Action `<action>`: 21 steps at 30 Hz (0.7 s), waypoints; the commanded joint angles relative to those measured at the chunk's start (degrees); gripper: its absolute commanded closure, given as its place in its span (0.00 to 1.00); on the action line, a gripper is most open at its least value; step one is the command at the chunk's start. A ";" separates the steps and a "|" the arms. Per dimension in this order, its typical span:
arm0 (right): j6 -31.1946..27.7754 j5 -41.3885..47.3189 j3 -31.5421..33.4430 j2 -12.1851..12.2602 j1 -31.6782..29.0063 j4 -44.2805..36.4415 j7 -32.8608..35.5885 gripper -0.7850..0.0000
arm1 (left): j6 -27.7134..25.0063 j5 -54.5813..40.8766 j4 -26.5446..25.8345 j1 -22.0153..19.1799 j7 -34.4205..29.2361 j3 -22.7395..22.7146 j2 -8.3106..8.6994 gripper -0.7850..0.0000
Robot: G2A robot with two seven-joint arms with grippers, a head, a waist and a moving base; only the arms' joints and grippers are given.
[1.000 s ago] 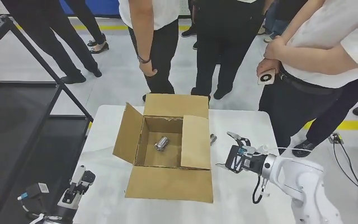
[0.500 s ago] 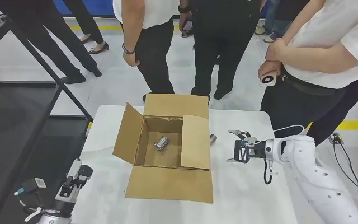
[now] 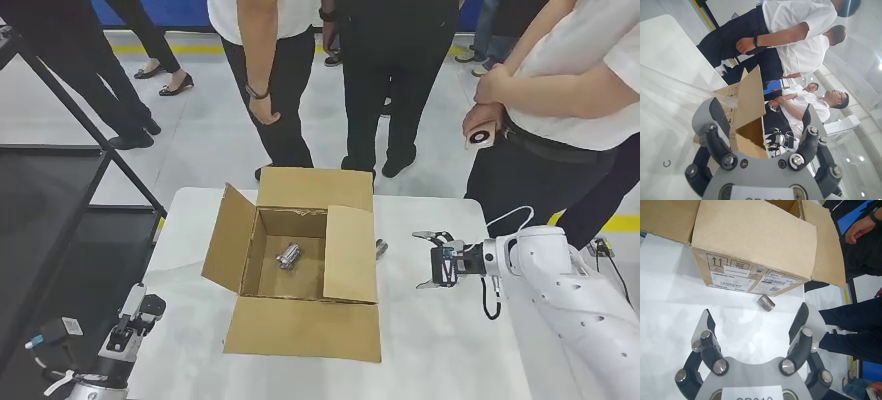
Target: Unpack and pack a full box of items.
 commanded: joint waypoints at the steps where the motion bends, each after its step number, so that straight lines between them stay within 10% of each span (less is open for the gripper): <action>1: 0.33 0.36 0.10 -0.02 -0.13 0.19 0.31 0.00 | 0.00 0.00 0.00 0.00 0.00 0.00 0.00 0.00; 12: 6.40 14.82 -0.18 -3.24 0.39 5.90 13.55 0.00 | 0.00 0.00 0.00 0.00 0.00 0.00 0.00 0.00; 21: 8.17 16.03 -4.86 -5.93 3.57 16.97 6.01 0.00 | 0.00 0.00 0.00 0.00 0.00 0.00 0.00 0.00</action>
